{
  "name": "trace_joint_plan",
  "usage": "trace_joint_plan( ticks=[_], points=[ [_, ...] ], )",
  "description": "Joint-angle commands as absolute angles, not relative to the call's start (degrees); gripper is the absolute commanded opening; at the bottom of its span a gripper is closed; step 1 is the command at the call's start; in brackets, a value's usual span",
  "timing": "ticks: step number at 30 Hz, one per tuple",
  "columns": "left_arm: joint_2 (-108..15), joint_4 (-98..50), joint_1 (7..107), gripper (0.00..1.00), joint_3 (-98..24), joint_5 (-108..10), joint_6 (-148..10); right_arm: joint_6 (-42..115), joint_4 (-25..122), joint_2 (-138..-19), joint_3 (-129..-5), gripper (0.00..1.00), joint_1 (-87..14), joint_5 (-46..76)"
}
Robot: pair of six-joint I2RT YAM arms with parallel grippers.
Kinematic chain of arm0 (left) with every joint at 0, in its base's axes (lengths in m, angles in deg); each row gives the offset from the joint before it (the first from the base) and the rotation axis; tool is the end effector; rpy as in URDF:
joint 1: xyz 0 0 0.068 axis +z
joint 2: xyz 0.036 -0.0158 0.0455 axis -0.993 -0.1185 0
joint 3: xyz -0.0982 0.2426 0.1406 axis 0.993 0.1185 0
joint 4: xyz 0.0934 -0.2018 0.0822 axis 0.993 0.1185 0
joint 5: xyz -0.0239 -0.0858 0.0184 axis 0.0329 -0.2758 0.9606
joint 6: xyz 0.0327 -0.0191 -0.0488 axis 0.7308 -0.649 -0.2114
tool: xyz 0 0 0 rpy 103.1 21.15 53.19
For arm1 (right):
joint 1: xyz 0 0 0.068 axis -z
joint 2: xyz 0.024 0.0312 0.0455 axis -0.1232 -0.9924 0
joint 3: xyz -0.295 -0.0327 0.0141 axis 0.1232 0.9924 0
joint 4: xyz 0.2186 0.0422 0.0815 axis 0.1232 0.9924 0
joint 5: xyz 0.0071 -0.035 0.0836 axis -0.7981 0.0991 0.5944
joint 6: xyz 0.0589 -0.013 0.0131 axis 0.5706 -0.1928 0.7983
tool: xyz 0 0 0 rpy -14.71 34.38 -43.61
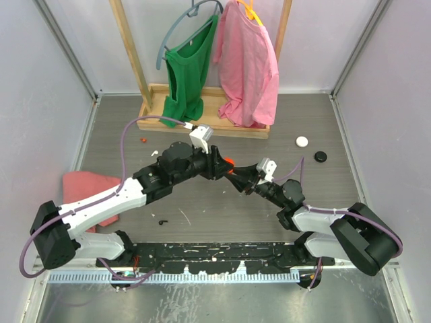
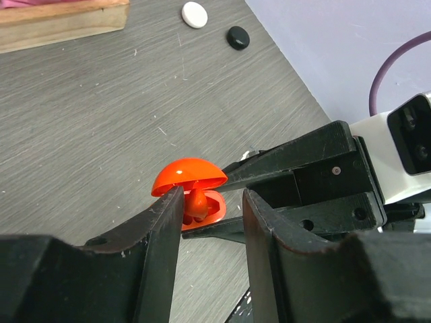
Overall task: Insert the wireless bluetooth earbuds into the charging case
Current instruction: Place the earbud in the charging case.
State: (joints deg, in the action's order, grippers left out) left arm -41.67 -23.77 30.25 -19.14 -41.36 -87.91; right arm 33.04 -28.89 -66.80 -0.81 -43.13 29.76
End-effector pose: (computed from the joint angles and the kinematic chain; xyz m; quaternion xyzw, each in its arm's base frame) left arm 0.1610 -0.2145 0.3504 0.1611 0.7762 -0.4092 0.4518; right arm 0.1445 0.1276 0.2573 -0.3171 0.5187 0.3763 0.6991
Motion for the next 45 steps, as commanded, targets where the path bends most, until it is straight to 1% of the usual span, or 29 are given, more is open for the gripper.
trace_joint_plan(
  ticks=[1,11,16,27,30,34,45],
  points=[
    [-42.14,-25.02,30.96,0.41,-22.30,-46.82,-85.66,33.27,-33.48,-66.36,-1.82,0.01,-43.29,31.01],
    [-42.46,-24.59,31.10,0.45,-22.81,-50.55,-82.08,33.61,-33.64,-66.57,-1.95,0.01,-43.28,31.85],
    [-42.29,-26.64,31.72,0.45,-22.21,-55.87,-79.95,34.25,-34.01,-66.91,-2.31,0.01,-43.26,33.15],
    [-40.51,-27.38,34.34,0.51,-20.49,-59.33,-78.36,35.34,-34.52,-67.29,-2.65,0.01,-43.30,35.30],
    [-40.95,-27.39,34.64,0.51,-20.69,-60.84,-77.72,35.74,-34.83,-67.56,-2.86,0.01,-43.25,36.23],
    [-41.37,-28.01,35.86,0.46,-20.67,-62.98,-77.87,36.30,-35.22,-67.87,-3.10,0.02,-43.29,37.42],
    [-42.95,-29.32,38.22,0.48,-20.83,-70.51,-77.70,37.82,-35.92,-69.15,-4.05,0.02,-43.29,41.01]
  ],
)
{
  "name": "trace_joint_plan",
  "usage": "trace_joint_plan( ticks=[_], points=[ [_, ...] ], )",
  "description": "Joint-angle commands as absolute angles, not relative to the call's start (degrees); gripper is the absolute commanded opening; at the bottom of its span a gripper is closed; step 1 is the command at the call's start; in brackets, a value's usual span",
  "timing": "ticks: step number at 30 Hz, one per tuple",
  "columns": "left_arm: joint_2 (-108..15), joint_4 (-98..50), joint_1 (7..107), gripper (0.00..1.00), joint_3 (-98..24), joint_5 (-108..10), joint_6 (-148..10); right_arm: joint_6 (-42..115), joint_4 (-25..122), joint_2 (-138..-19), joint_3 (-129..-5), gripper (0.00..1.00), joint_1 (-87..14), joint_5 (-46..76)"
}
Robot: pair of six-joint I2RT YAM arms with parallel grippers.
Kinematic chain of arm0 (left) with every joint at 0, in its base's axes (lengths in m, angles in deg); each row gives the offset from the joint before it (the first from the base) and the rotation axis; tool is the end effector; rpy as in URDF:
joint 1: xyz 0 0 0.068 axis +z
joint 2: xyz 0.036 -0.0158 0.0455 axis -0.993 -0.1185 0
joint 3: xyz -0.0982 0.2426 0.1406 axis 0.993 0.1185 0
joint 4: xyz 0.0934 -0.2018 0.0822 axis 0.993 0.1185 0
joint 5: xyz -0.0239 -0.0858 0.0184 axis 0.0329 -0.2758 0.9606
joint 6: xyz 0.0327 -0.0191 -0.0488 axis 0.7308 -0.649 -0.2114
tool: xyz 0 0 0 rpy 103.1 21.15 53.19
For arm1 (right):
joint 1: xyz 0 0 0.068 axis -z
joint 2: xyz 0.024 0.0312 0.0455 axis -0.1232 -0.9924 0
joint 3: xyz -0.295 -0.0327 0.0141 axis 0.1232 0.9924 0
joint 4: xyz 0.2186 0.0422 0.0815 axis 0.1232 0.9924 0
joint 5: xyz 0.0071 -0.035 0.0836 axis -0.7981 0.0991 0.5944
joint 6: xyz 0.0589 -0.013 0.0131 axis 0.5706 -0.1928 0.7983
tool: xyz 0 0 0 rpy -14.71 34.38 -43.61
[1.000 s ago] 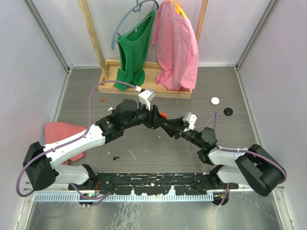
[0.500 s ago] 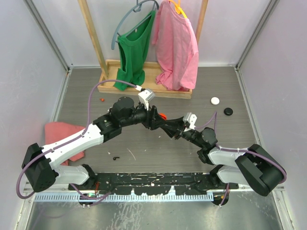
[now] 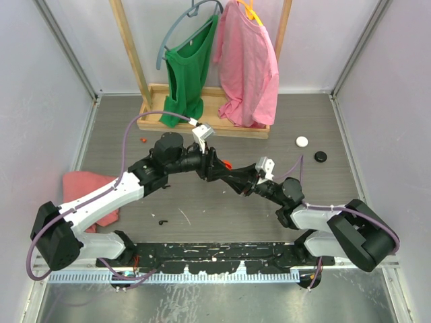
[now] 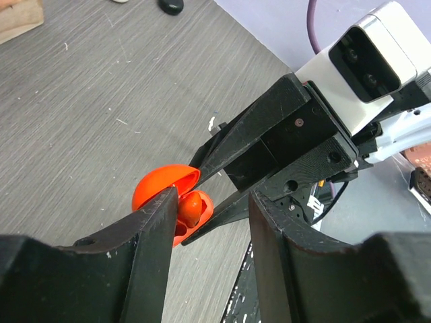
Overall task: Insert the wireless bluetooth earbuds into the charging case
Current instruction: Place the earbud in the charging case, then pick up the earbud from the center of the board.
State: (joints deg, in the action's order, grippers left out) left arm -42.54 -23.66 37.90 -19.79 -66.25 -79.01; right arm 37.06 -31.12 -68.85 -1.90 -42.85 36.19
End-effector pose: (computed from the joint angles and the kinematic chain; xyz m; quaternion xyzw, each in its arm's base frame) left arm 0.1739 -0.2045 0.3514 0.2936 0.7293 -0.4732 0.3974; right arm 0.1457 0.1331 0.2598 -0.3375 0.5034 0.4258 0.6718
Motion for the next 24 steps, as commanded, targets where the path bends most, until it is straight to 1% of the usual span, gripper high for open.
trace_joint_plan(
  ticks=[1,6,7,8,10,17,24],
  points=[
    [-43.18,-29.06,38.38,0.48,-20.95,-70.66,-77.52,37.99,-36.00,-69.16,-4.10,0.02,-43.29,41.30],
    [-42.93,-28.89,40.08,0.47,-20.64,-71.04,-77.16,38.54,-36.55,-69.57,-4.27,0.02,-43.29,42.15],
    [-42.81,-28.76,40.27,0.48,-20.63,-71.05,-76.95,38.64,-36.55,-69.67,-4.31,0.02,-43.25,42.29],
    [-42.60,-28.63,40.22,0.52,-20.58,-70.98,-76.72,38.70,-36.62,-69.77,-4.38,0.02,-43.31,42.28],
    [-42.35,-28.47,40.26,0.55,-20.33,-70.87,-76.37,38.72,-36.64,-69.95,-4.47,0.02,-43.29,42.38],
    [-39.87,-27.87,40.22,0.61,-19.50,-70.23,-76.13,37.98,-36.64,-70.22,-3.92,0.01,-43.29,39.82],
    [-33.29,-23.65,40.22,0.65,-17.82,-63.10,-76.04,36.61,-36.55,-70.44,-3.06,0.01,-43.19,36.86]
  ],
)
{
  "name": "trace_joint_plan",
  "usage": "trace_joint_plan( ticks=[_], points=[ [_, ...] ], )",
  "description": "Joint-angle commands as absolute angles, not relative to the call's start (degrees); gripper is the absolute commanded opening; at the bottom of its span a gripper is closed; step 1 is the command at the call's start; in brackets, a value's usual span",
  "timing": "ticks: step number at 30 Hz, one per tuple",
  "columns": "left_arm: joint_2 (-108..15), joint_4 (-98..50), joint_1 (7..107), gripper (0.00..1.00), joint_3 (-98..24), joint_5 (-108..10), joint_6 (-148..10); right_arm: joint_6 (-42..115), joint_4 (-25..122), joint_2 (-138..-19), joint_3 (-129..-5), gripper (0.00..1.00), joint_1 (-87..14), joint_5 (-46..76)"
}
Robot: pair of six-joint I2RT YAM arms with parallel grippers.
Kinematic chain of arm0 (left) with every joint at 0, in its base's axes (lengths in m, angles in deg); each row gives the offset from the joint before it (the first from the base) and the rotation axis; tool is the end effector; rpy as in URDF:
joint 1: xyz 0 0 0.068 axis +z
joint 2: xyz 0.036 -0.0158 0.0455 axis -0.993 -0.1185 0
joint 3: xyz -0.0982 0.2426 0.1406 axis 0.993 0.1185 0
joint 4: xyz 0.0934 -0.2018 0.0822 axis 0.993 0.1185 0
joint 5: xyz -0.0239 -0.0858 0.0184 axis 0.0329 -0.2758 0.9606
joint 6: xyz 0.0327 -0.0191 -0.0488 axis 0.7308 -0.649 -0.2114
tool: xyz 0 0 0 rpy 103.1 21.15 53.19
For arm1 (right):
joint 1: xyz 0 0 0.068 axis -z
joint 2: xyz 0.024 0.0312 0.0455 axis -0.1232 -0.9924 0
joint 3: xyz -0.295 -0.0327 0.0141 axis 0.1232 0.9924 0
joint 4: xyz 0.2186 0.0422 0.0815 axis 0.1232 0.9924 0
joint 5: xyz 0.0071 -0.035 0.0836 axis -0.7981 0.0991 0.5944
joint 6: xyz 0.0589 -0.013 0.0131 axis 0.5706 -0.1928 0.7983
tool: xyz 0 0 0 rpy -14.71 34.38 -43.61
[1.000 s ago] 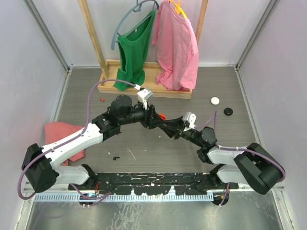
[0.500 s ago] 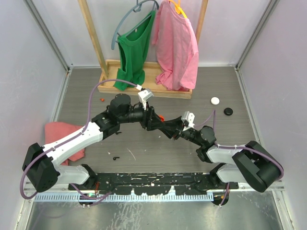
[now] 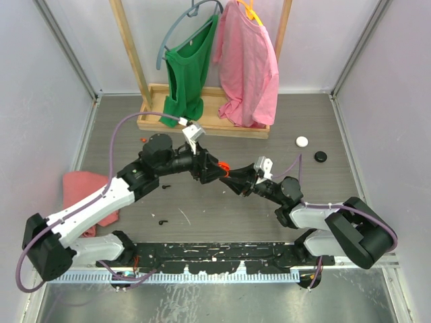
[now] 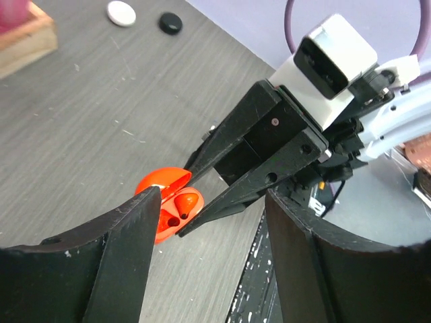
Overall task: Insert the wireless bluetooth earbuds into the charging case
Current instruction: Pick up the earbud from the center of the board.
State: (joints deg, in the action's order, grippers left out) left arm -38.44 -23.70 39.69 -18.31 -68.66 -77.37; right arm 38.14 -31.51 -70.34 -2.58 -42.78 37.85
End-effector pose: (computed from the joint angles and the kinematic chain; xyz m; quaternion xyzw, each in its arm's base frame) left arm 0.1652 -0.1872 0.3600 0.3055 0.7089 -0.4797 0.4172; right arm 0.1488 0.1365 0.2589 -0.3430 0.5049 0.4382 0.6599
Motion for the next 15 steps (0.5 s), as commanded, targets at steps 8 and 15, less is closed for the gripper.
trace_joint_plan(
  ticks=[8,15],
  points=[
    [-28.66,-13.46,40.88,0.71,-17.26,-42.82,-76.92,35.14,-36.65,-71.29,-2.08,0.01,-43.20,32.97],
    [-33.11,-5.66,47.42,0.73,-17.83,-28.88,-77.55,34.53,-36.77,-72.76,-1.57,0.01,-43.20,30.81]
  ],
)
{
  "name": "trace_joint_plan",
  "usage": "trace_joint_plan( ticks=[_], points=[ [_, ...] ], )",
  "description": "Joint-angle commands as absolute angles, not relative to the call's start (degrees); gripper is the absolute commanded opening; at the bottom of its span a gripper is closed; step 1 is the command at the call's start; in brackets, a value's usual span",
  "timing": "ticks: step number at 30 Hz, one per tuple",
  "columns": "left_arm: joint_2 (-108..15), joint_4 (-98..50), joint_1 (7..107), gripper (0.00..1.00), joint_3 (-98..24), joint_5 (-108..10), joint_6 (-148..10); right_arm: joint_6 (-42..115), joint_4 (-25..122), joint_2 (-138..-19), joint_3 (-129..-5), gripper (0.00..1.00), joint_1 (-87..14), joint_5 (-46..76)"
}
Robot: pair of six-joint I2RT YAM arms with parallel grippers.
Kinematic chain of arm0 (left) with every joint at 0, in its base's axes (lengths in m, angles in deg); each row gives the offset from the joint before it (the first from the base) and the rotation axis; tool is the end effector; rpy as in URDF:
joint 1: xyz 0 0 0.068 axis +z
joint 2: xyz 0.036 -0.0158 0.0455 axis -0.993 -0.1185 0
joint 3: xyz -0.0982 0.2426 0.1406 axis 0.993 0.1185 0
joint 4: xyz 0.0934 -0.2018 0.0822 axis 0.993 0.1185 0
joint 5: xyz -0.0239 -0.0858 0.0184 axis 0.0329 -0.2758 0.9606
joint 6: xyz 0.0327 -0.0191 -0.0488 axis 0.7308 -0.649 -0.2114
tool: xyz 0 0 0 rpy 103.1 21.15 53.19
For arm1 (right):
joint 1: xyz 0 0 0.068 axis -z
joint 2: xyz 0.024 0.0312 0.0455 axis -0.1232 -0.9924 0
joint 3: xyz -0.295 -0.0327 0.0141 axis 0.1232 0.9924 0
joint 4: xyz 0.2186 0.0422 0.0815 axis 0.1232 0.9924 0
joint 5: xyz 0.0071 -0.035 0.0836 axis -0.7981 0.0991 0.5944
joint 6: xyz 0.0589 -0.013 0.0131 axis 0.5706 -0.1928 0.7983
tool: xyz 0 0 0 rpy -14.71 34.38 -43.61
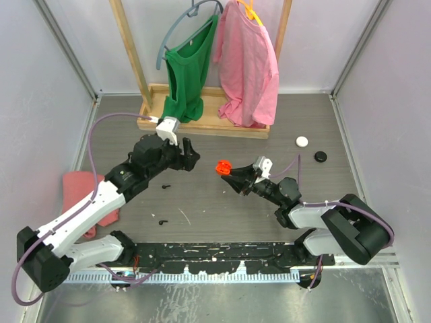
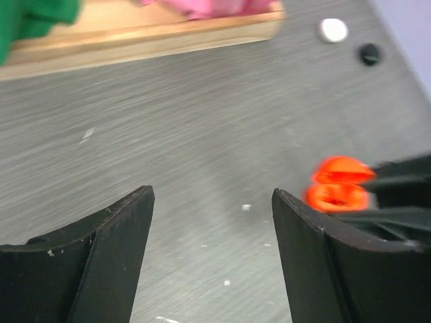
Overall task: Insert the wireless bluetooth earbuds into the charging case
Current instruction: Pick up the earbud from the center of the board.
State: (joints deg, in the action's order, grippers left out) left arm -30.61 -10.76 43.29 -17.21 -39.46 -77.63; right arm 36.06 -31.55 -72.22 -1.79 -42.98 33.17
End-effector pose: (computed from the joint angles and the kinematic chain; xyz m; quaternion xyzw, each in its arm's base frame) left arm 0.1640 -0.1361 0.3553 0.1361 0.8014 -0.2843 0.5083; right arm 0.1539 0.1369 0.2499 -0.3252 0.5299 0.4074 0.6689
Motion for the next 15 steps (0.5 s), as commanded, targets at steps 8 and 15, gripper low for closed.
trace_joint_plan(
  ticks=[8,15],
  points=[
    [-42.88,-6.10,59.97,0.72,-18.66,-26.09,-79.73,34.17,-36.97,-73.81,-1.44,0.01,-43.20,30.25],
    [-54.34,-8.54,69.40,0.69,-23.86,-23.66,-83.64,34.31,-37.77,-74.23,-1.25,0.01,-43.17,29.82]
  ],
)
